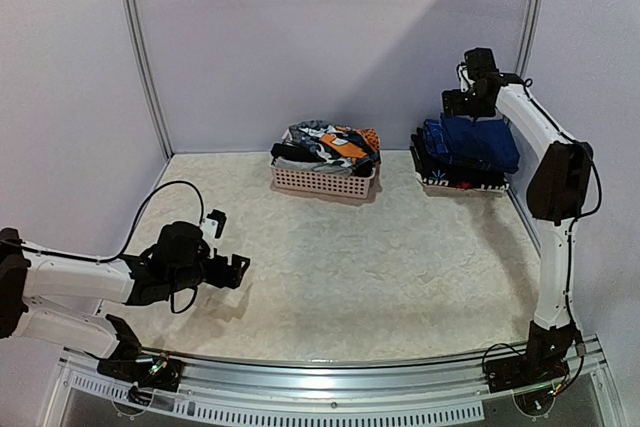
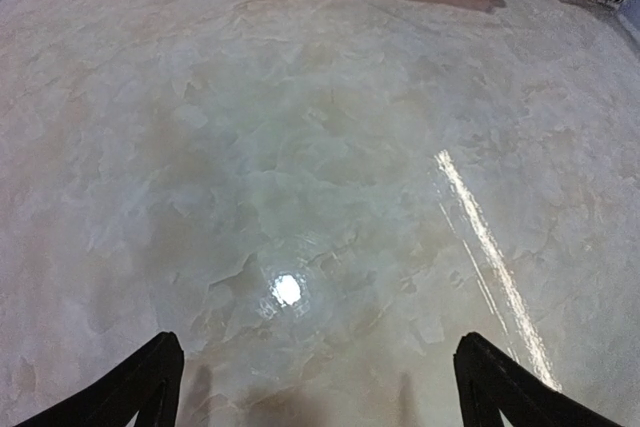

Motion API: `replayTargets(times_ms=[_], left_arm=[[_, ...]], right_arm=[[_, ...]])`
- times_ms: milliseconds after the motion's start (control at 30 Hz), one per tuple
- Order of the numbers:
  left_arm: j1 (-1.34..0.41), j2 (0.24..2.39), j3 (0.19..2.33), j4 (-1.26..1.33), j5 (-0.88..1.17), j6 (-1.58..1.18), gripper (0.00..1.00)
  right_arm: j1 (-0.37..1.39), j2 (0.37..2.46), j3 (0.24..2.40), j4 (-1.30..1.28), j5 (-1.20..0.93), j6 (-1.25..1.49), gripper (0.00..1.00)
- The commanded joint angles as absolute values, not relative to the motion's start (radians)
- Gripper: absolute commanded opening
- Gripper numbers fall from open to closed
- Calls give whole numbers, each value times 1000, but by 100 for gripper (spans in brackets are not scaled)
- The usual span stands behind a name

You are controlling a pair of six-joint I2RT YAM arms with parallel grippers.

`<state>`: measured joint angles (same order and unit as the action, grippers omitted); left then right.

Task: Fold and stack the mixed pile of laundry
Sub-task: Adjust the square-folded T-shirt at the corner of the board.

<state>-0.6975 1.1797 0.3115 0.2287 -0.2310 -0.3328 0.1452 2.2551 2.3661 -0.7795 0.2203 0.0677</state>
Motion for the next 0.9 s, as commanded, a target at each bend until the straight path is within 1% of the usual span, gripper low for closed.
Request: replayTargets(times_ms=[0,133,200,433,867], left_arm=[[-704,1190,327,245,-226,-327,96],[-704,1199,330,248,-228,-326,96],[-704,1207,333,252,-226,-325,96],[-704,1227,339,264,-215,-327,96],[-704,1233,331,265,-225,-326,96]], right_arm=[[140,2319,2355,-820,199,40,89],[143,2351,2357,-833,231,24,79],[143,2365,2358,-837,234,18,75],[149,2397,2361,-839,224,11,74],[149,2437,2361,-859,294,11,62]])
